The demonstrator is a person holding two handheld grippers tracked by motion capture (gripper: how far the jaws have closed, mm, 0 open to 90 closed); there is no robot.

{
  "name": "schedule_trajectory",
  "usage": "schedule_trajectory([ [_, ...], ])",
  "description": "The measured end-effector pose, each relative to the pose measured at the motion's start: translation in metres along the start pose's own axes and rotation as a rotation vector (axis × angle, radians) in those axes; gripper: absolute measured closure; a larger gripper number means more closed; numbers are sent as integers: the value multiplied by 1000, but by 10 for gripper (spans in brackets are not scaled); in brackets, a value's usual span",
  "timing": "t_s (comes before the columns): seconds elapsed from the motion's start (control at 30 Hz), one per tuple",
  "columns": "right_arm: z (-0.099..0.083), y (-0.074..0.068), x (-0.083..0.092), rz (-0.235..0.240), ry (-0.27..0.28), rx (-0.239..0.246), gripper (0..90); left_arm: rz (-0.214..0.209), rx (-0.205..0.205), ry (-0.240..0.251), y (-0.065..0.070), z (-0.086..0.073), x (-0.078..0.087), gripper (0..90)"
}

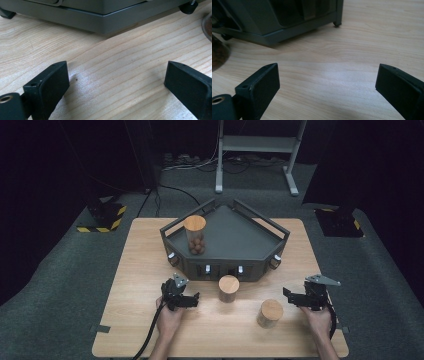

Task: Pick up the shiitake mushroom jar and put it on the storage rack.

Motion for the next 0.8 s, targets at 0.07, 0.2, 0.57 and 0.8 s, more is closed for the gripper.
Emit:
schedule_trajectory([
  [0.07,2,-3,1,8,8,7,57,0,0,0,0,0,0,57],
  [0.2,7,-10,4,49,22,0,57,1,-1,-1,0,0,0,57],
  [0.57,27,-40,17,145,84,30,67,1,-2,-2,0,0,0,57],
  [0.8,36,-58,20,182,91,50,73,0,-1,-1,0,0,0,57],
])
Point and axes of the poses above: each handheld gripper's, and its own axes: x roughly backward along the jaws, z roughly out of its top, y roughly to its right, the point moved 3 cm from there along -x, roughly forward along the jaws, and after that the axes turned 6 degrees about -z, right-handed, at the moved point
